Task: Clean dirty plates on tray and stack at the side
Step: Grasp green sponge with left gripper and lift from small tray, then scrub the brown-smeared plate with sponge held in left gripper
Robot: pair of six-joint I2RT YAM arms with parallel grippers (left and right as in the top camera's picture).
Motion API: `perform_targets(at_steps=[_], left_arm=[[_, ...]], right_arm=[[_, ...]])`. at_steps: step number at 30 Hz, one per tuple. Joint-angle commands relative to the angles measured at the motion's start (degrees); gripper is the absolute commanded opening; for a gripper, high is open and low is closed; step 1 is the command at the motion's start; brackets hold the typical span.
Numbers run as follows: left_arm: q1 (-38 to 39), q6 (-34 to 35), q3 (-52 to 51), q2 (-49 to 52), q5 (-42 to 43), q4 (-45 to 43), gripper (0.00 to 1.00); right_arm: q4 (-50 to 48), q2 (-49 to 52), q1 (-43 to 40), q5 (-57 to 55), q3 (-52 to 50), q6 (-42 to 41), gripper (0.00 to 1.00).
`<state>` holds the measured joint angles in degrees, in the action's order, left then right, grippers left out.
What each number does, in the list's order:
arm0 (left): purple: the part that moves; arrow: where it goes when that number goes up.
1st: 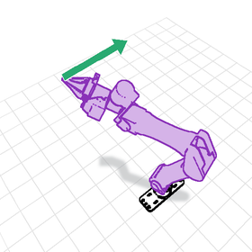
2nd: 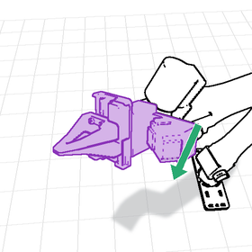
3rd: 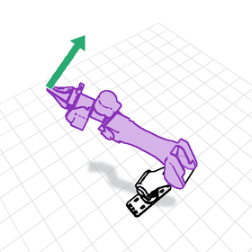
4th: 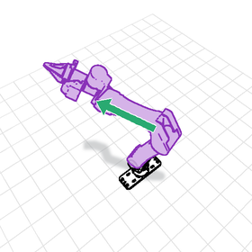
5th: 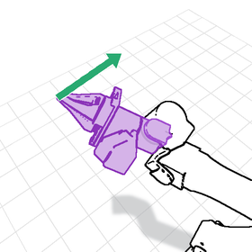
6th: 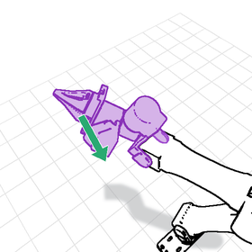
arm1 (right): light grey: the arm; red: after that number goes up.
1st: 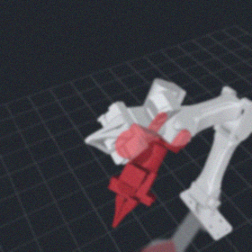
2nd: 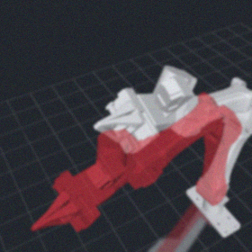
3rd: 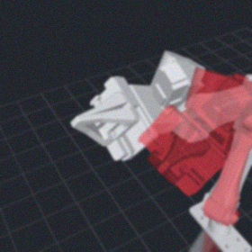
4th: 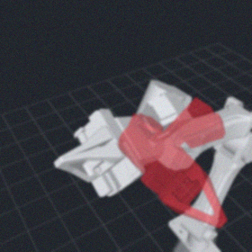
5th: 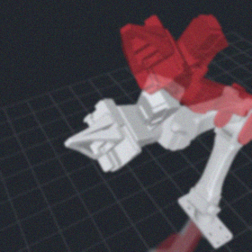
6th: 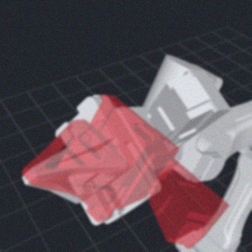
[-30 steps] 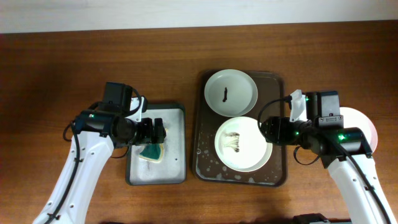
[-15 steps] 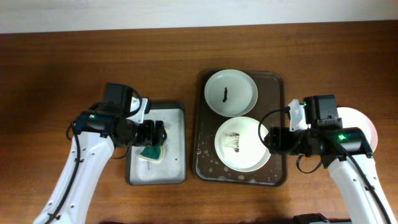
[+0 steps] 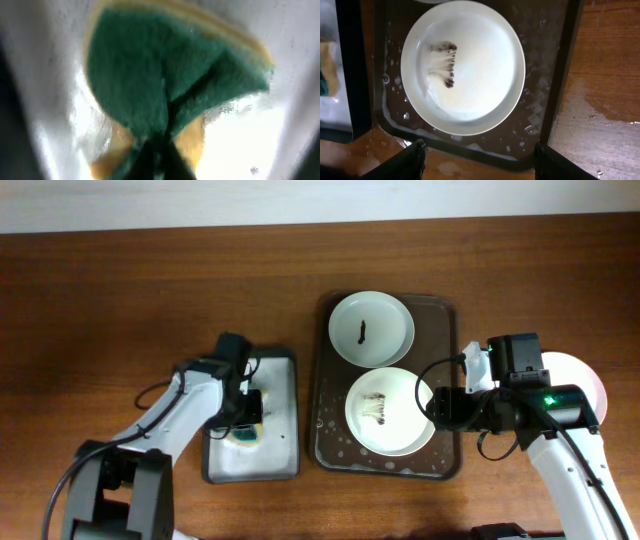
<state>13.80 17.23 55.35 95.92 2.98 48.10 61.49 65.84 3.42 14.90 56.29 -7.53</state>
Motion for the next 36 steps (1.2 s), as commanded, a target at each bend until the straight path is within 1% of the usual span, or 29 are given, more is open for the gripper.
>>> perform_targets(at_steps=[1,2,3,5,7,9,10,11,12,14,15,16,17,18,19,20,21,22,23,24,25,26,27,28,29,30,32,34,36], left_arm=[[-0.2,-1.0,9.1,-2.1,0.1,6.5,0.57],[-0.2,-1.9,9.9,-2.2,-0.3,6.4,0.65],[-0.2,-1.9,9.8,-2.1,-2.7,5.9,0.65],[-0.2,-1.9,7.7,-2.0,-6.5,3.8,0.64],[-0.2,-1.8,3.1,-1.2,-6.3,-1.1,0.58],[-0.2,-0.7,-3.7,0.7,-4.9,-9.9,0.54],[-0.2,-0.7,-5.6,1.4,-3.3,-12.4,0.39],[-0.2,-0.7,-5.5,1.5,-2.7,-12.6,0.03],[-0.2,-0.8,-4.7,1.3,-2.7,-12.2,0.0],[-0.2,-0.8,-1.0,1.1,-2.8,-9.5,0.0],[-0.2,-0.8,2.6,1.1,-2.8,-6.6,0.22],[-0.2,-0.8,6.5,1.1,-2.8,-2.9,0.49],[-0.2,-0.8,9.1,1.1,-2.8,-0.3,0.71],[-0.2,-0.8,11.3,1.1,-2.8,2.7,0.82],[-0.2,-0.8,11.9,1.1,-2.8,4.3,0.88],[-0.2,-0.8,11.9,1.1,-2.8,5.5,0.88],[-0.2,-0.8,11.6,1.2,-2.8,6.5,0.84],[-0.2,-0.8,11.2,1.2,-2.8,7.2,0.62],[0.0,-0.8,10.1,1.2,-2.8,7.2,0.47],[0.2,-0.8,8.7,1.2,-2.8,6.1,0.37],[0.3,-0.8,7.3,1.2,-2.8,4.7,0.33],[0.8,-0.8,4.2,1.2,-2.8,1.3,0.31],[1.2,-0.8,2.1,1.2,-2.8,-1.3,0.31],[2.0,-0.8,-1.7,1.3,-2.8,-6.3,0.34],[2.4,-0.8,-4.0,1.3,-2.7,-9.4,0.35],[2.9,-0.8,-6.0,1.3,-2.8,-11.9,0.26],[3.0,-0.8,-6.4,1.2,-2.8,-12.3,0.0],[2.9,-0.8,-4.1,1.1,-2.8,-9.6,0.0],[2.9,-0.8,0.9,0.5,-2.8,-4.1,0.0]], right_arm=[[0.4,0.2,0.3,-0.5,0.4,0.2,0.69],[0.6,0.2,0.3,-0.5,0.4,0.2,0.69],[0.7,0.2,0.3,-0.5,0.4,0.2,0.69],[0.7,0.2,0.3,-0.5,0.4,0.2,0.69],[0.7,0.2,0.3,-0.5,0.4,0.2,0.69],[0.7,0.2,0.3,-0.5,0.4,0.2,0.69],[0.7,0.2,0.3,-0.5,0.4,0.2,0.68],[0.7,0.2,0.3,-0.5,0.4,0.2,0.69],[0.7,0.2,0.3,-0.5,0.4,0.2,0.69],[0.7,0.2,0.3,-0.5,0.4,0.2,0.68],[0.7,0.2,0.3,-0.5,0.4,0.2,0.68],[0.7,0.2,0.3,-0.5,0.4,0.2,0.68],[0.7,0.2,0.3,-0.5,0.4,0.2,0.68],[0.7,0.2,0.3,-0.5,0.4,0.2,0.68],[0.7,0.2,0.3,-0.5,0.4,0.2,0.68],[0.7,0.2,0.3,-0.5,0.4,0.2,0.68],[0.7,0.2,0.3,-0.5,0.4,0.2,0.68],[0.7,0.2,0.3,-0.5,0.4,0.2,0.68],[0.7,0.2,0.3,-0.5,0.4,0.2,0.68],[0.7,0.2,0.3,-0.5,0.4,0.2,0.68],[0.7,0.2,0.3,-0.5,0.4,0.2,0.68],[0.7,0.2,0.3,-0.5,0.4,0.2,0.68],[0.7,0.2,0.3,-0.5,0.4,0.2,0.68],[0.7,0.2,0.3,-0.5,0.4,0.2,0.68],[0.7,0.2,0.3,-0.5,0.4,0.2,0.68],[0.7,0.2,0.3,-0.5,0.4,0.2,0.68],[0.7,0.2,0.3,-0.5,0.4,0.2,0.68],[0.7,0.2,0.3,-0.5,0.4,0.2,0.68],[0.7,0.2,0.3,-0.5,0.3,0.2,0.66]])
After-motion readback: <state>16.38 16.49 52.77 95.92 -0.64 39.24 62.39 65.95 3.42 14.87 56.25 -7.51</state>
